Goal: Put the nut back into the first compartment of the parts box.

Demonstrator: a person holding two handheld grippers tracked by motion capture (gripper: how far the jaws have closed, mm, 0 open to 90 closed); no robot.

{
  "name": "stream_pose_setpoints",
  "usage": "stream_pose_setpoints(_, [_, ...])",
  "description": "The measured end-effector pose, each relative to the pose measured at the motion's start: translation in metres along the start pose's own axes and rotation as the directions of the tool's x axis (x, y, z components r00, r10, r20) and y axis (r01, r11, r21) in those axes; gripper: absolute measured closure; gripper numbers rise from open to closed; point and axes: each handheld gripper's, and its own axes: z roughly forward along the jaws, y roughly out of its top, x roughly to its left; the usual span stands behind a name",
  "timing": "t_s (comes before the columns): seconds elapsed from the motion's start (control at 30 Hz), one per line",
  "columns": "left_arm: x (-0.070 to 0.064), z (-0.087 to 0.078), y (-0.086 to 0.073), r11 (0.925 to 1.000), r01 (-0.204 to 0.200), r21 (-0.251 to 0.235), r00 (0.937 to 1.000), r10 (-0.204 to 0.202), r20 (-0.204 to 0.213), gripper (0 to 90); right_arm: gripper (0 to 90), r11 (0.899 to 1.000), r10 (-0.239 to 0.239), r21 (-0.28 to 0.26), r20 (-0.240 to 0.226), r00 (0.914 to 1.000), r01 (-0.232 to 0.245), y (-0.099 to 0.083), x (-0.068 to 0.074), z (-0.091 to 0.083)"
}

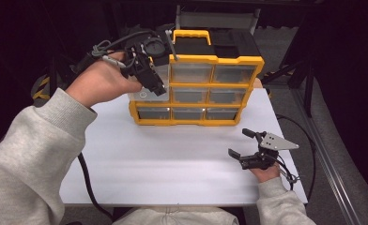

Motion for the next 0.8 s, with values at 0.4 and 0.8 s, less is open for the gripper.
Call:
stream_pose_setpoints(0.4, [0.040, -0.001, 0.003, 0.9927, 0.118, -0.022, 0.9920, -0.119, -0.042, 69.3, 3.9, 1.000, 0.008, 0.005, -0.002, 1.0000, -0.008, -0.001, -0.001, 0.000])
stream_pose_setpoints(0.8, [0.059, 0.020, 0.000, 0.9832, 0.182, 0.010, 0.9815, -0.181, -0.061, 69.4, 3.9, 1.000, 0.010, 0.012, -0.003, 0.9999, -0.010, -0.001, -0.001, 0.001])
